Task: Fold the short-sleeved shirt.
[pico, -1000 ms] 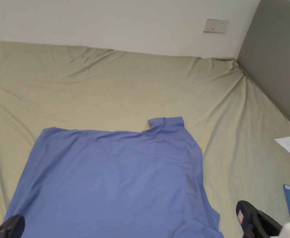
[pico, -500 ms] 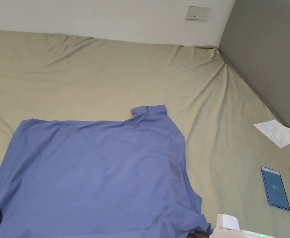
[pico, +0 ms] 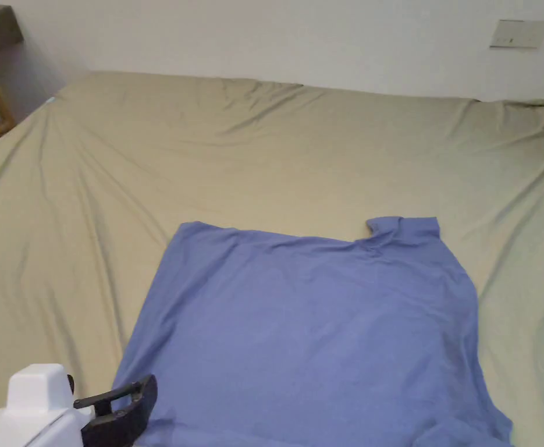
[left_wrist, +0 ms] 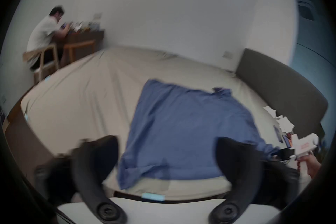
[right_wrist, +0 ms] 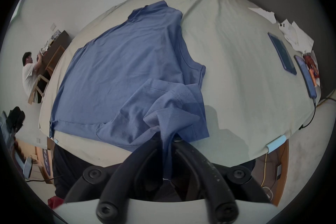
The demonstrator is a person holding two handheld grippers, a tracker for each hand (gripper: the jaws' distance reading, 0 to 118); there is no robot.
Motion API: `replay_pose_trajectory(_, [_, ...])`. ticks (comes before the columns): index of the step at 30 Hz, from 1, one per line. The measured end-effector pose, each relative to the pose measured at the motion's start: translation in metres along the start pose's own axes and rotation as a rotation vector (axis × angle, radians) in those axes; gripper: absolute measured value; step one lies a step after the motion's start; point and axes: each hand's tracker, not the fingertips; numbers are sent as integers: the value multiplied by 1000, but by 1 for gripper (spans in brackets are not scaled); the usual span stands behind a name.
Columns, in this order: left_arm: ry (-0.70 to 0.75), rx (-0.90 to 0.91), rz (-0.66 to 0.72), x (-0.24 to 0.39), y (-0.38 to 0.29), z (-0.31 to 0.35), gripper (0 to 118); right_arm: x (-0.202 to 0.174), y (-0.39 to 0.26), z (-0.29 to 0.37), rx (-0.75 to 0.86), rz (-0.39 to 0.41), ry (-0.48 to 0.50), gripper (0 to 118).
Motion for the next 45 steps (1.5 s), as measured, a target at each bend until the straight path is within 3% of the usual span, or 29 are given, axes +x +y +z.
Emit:
replay_pose_trajectory(3, [65, -92, 33, -40, -12, -31, 107, -6, 2, 2, 5, 37, 2, 6])
replay_pose_trajectory(6, [114, -202, -25, -54, -25, -55, 103, -9, 4, 1, 5, 41, 15, 6])
replay_pose_trajectory(12, [98, -316, -150, -40, -50, -71, 74, -11, 8, 0, 3, 31, 25, 6])
replay_pose_trajectory(15, [52, -357, -151, -34, -57, -71, 38, -11, 7, 0, 1, 28, 26, 6])
replay_pose_trajectory(16, [57, -385, -141, -33, -61, -75, 21, -9, 7, -1, -1, 25, 28, 6])
replay_pose_trajectory(18, [70, -411, -130, -34, -68, -78, 3, -9, 7, -1, -3, 19, 29, 6])
replay_pose_trajectory(20, [110, -388, -138, -38, -69, -74, 3, -10, 6, 2, -1, 25, 30, 6])
replay_pose_trajectory(23, [77, -369, -35, -47, -61, -66, 2, -10, 4, 8, 9, 34, 23, 6])
replay_pose_trajectory(32, [88, -297, -89, -36, -21, -67, 2, -10, 24, 23, 58, 80, 14, 6])
replay_pose_trajectory(37, [94, -251, -110, -29, 21, -103, 2, -11, 76, 9, 90, 112, 22, 6])
replay_pose_trajectory(41, [100, -229, -75, -28, 46, -148, 2, -12, 124, -23, 97, 98, 29, 7])
replay_pose_trajectory(45, [153, -253, -130, -25, 50, -198, 2, -17, 161, -67, 72, 102, 5, 7])
